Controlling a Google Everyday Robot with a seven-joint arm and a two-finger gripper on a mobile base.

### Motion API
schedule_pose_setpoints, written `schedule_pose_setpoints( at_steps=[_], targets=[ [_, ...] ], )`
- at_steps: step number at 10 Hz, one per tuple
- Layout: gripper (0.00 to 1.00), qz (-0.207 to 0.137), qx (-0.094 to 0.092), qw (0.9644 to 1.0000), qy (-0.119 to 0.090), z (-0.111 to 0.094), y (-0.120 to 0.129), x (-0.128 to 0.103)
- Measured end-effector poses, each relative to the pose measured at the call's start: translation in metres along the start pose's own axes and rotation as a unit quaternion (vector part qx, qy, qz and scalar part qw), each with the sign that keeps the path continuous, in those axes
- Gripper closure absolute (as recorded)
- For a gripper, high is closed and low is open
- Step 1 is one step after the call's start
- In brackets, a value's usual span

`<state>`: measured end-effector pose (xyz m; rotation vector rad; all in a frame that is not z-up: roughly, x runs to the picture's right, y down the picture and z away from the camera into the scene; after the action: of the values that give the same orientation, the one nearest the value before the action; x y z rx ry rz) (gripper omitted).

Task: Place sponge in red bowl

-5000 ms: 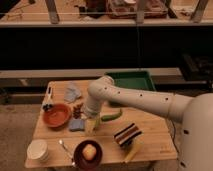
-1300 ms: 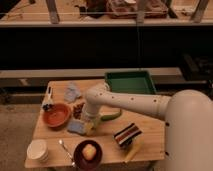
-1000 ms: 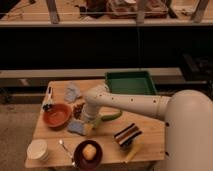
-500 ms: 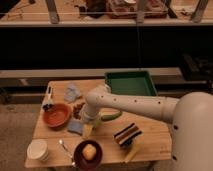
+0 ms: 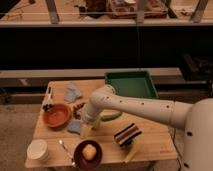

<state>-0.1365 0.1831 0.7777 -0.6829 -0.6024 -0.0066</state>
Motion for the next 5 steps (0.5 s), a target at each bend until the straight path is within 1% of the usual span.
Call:
schedule_pose_setpoints(
  at_steps=[1,3,5],
  targets=[
    [0.2,0.003,0.002,1.0,-0.008,0.0026,-0.0004,-0.0006],
    [0.2,0.011,0.005,0.9998,-0.017,0.0061,-0.0005,0.002],
    [0.2,0.02,0.002,0.9997,-0.013,0.0118,0.0012,0.0058]
  ],
)
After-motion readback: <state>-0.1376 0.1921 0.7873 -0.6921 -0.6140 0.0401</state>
